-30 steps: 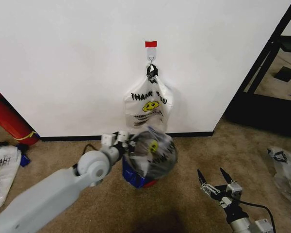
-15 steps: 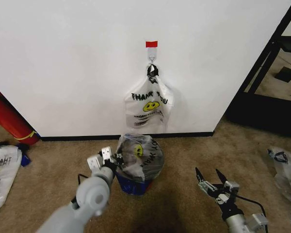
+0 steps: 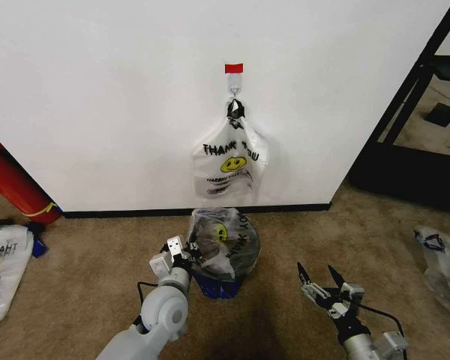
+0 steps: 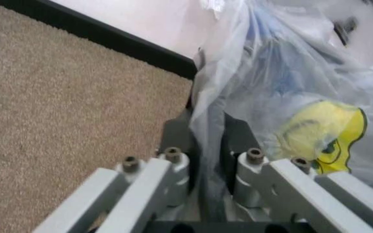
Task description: Pick up the garbage bag from the wall and place it over the trash bin.
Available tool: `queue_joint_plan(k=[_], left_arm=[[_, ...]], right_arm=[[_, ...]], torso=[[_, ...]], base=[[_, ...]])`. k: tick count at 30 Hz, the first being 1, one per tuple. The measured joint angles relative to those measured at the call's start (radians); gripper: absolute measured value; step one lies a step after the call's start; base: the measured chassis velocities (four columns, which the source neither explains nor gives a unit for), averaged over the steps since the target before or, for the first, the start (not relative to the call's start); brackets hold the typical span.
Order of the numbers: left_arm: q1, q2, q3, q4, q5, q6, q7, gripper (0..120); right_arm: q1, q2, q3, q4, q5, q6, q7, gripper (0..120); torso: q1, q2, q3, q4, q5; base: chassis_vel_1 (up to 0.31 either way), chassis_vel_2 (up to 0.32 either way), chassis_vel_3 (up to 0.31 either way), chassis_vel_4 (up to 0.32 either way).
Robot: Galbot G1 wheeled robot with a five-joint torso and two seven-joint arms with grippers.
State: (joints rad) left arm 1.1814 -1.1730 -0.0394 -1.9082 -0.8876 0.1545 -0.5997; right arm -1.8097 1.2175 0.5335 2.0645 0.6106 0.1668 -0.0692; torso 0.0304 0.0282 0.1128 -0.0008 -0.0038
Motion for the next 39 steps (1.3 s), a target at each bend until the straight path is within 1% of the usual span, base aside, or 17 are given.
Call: queue_joint_plan(k=[1, 6, 8, 15, 16, 21, 22, 23, 25, 26, 28, 30, 32, 34, 36, 38, 39], left_arm=[[0.001, 0.0, 0.001, -0.001, 0.0, 0.003, 0.0, 15], [0.019, 0.013, -0.002, -0.043, -0.003, 0.04, -0.001, 39], [0.021, 0.014, -0.003, -0.046, -0.003, 0.042, -0.001, 41], [0.089, 0.066, -0.046, -0.159, 0.026, 0.067, 0.024, 71], [0.089, 0.066, -0.046, -0.159, 0.026, 0.067, 0.024, 71], [0.151, 0.099, -0.076, -0.259, 0.084, 0.046, 0.062, 91], [0.178, 0.103, -0.084, -0.279, 0.123, 0.014, 0.082, 96], [0.186, 0.104, -0.084, -0.281, 0.149, -0.005, 0.093, 98], [0.186, 0.105, -0.079, -0.281, 0.169, -0.021, 0.103, 99], [0.176, 0.107, -0.063, -0.276, 0.184, -0.037, 0.115, 100], [0.164, 0.103, -0.048, -0.271, 0.191, -0.047, 0.123, 100], [0.181, 0.09, -0.051, -0.28, 0.202, -0.055, 0.126, 100], [0.191, 0.085, -0.054, -0.283, 0.209, -0.059, 0.127, 100], [0.214, 0.079, -0.066, -0.292, 0.233, -0.068, 0.133, 100], [0.222, 0.079, -0.07, -0.295, 0.242, -0.073, 0.136, 100], [0.226, 0.077, -0.075, -0.297, 0.25, -0.077, 0.138, 100], [0.226, 0.077, -0.075, -0.297, 0.25, -0.077, 0.138, 100]], right_arm=[[-0.001, -0.001, 0.0, 0.002, 0.0, -0.001, 0.001, 100], [-0.005, -0.009, -0.001, 0.035, 0.001, -0.021, 0.018, 100], [-0.005, -0.01, -0.001, 0.038, 0.001, -0.023, 0.02, 100], [0.028, -0.054, -0.029, 0.123, 0.009, -0.117, 0.086, 100], [0.028, -0.054, -0.029, 0.123, 0.009, -0.117, 0.086, 100], [0.151, -0.102, -0.095, 0.143, 0.026, -0.24, 0.176, 100], [0.227, -0.121, -0.121, 0.135, 0.041, -0.29, 0.214, 100], [0.258, -0.13, -0.132, 0.13, 0.046, -0.312, 0.228, 100], [0.28, -0.139, -0.138, 0.129, 0.047, -0.335, 0.241, 100], [0.295, -0.15, -0.138, 0.137, 0.047, -0.37, 0.265, 100], [0.323, -0.178, -0.146, 0.161, 0.069, -0.459, 0.331, 100], [0.384, -0.214, -0.181, 0.16, 0.135, -0.538, 0.389, 100], [0.416, -0.227, -0.201, 0.151, 0.16, -0.562, 0.409, 100], [0.511, -0.244, -0.272, 0.109, 0.22, -0.609, 0.444, 100], [0.576, -0.241, -0.314, 0.075, 0.247, -0.629, 0.459, 100], [0.688, -0.211, -0.396, 0.001, 0.267, -0.657, 0.478, 100], [0.688, -0.211, -0.396, 0.001, 0.267, -0.657, 0.478, 100]], torso=[[0.0, 0.0, 0.0, 0.0, 0.0], [0.0, 0.0, 0.0, -0.0001, -0.0001], [0.0, 0.0, 0.0, -0.0001, -0.0001], [0.0, 0.0, 0.0, -0.0001, -0.0002], [0.0, 0.0, 0.0, -0.0001, -0.0002], [0.0, 0.0, 0.0, 0.0, 0.0], [0.0, 0.0, 0.0, 0.0005, -0.0001], [0.0, 0.0, 0.0, 0.0013, 0.0], [0.0, 0.0, 0.0, 0.0014, 0.0002], [0.0, 0.0, 0.0, 0.0009, 0.0], [0.0, 0.0, 0.0, -0.0017, -0.0006], [0.0, 0.0, 0.0, -0.0011, 0.0001], [0.0, 0.0, 0.0, -0.0002, -0.0001], [0.0, 0.0, 0.0, 0.0006, -0.0002], [0.0, 0.0, 0.0, 0.0006, 0.0], [0.0, 0.0, 0.0, 0.0001, -0.0001], [0.0, 0.0, 0.0, 0.0001, -0.0001]], base=[[0.0, 0.0, 0.0, 0.0], [0.0, 0.0, 0.0, 0.0], [0.0, 0.0, 0.0, 0.0], [0.0, 0.0, 0.0, 0.0], [0.0, 0.0, 0.0, 0.0], [0.0, 0.0, 0.0, 0.0], [0.0, 0.0, 0.0, 0.0], [0.0, 0.0, 0.0, 0.0], [0.0, 0.0, 0.0, 0.0], [0.0, 0.0, 0.0, 0.0], [0.0, 0.0, 0.0, 0.0], [0.0, 0.0, 0.0, 0.0], [0.0, 0.0, 0.0, 0.0], [0.0, 0.0, 0.0, 0.0], [0.0, 0.0, 0.0, 0.0], [0.0, 0.0, 0.0, 0.0], [0.0, 0.0, 0.0, 0.0]])
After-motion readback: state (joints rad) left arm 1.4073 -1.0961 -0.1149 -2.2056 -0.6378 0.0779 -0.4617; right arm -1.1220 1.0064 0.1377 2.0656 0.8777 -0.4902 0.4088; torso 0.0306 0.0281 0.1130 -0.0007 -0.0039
